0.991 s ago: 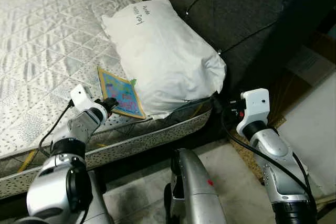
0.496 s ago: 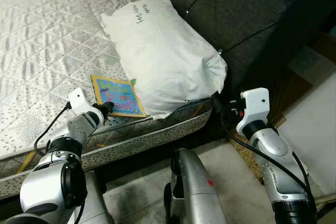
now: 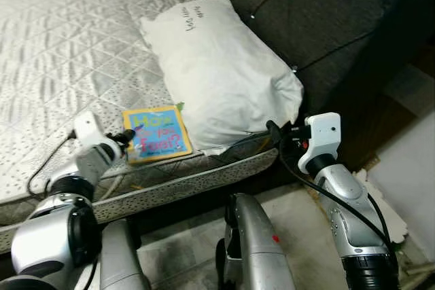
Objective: Clean up the room
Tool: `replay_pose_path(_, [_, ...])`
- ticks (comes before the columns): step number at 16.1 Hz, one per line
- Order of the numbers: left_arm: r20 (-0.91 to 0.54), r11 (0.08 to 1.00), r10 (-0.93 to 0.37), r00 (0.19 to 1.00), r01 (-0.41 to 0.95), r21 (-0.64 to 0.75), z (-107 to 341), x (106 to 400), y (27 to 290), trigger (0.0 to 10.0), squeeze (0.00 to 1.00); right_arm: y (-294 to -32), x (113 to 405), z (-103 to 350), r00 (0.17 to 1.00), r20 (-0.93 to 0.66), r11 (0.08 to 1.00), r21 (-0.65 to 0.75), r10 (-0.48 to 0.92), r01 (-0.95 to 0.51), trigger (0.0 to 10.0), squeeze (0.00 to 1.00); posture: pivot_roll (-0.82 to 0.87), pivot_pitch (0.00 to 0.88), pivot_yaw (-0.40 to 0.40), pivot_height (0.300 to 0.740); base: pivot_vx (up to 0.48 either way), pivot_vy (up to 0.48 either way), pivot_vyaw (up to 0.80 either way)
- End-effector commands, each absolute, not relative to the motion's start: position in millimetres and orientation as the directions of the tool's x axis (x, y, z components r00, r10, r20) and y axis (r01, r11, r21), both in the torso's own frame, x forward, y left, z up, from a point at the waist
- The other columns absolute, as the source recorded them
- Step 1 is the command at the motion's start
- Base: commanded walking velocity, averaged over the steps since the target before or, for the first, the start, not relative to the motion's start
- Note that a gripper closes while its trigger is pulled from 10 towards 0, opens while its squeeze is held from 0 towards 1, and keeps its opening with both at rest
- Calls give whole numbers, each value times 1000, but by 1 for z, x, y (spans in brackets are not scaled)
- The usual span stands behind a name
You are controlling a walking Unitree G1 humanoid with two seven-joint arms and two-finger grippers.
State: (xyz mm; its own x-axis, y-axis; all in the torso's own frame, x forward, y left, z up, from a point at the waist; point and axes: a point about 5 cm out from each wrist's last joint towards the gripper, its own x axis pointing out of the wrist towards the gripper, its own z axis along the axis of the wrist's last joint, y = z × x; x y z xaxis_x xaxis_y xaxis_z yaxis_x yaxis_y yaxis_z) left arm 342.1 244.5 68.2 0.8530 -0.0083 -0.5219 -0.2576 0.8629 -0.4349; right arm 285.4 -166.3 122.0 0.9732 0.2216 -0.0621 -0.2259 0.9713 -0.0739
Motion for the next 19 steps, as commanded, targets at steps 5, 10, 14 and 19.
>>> replay_pose_path(5, [-502,896,13,865,-233,-378,73,345,244,10000,1000,-163,291,122,977,-42,976,-62,208,-210,10000,0,-156,0,-71,522,0,0,0])
replay_pose_path(10, [-349,936,129,928,-230,-267,84,330,242,10000,1000,-153,300,116,977,-29,978,-4,210,-210,10000,0,-92,0,-44,522,0,0,0])
replay_pose_path(14, [-214,949,245,946,-279,-145,104,296,222,10000,1000,-133,319,114,970,-23,970,39,241,-240,10000,0,-17,0,-24,522,0,0,0])
replay_pose_path(19, [-152,956,288,945,-274,105,123,299,206,10000,0,-119,340,131,966,55,965,51,254,-256,10000,0,-6,0,2,522,0,0,0])
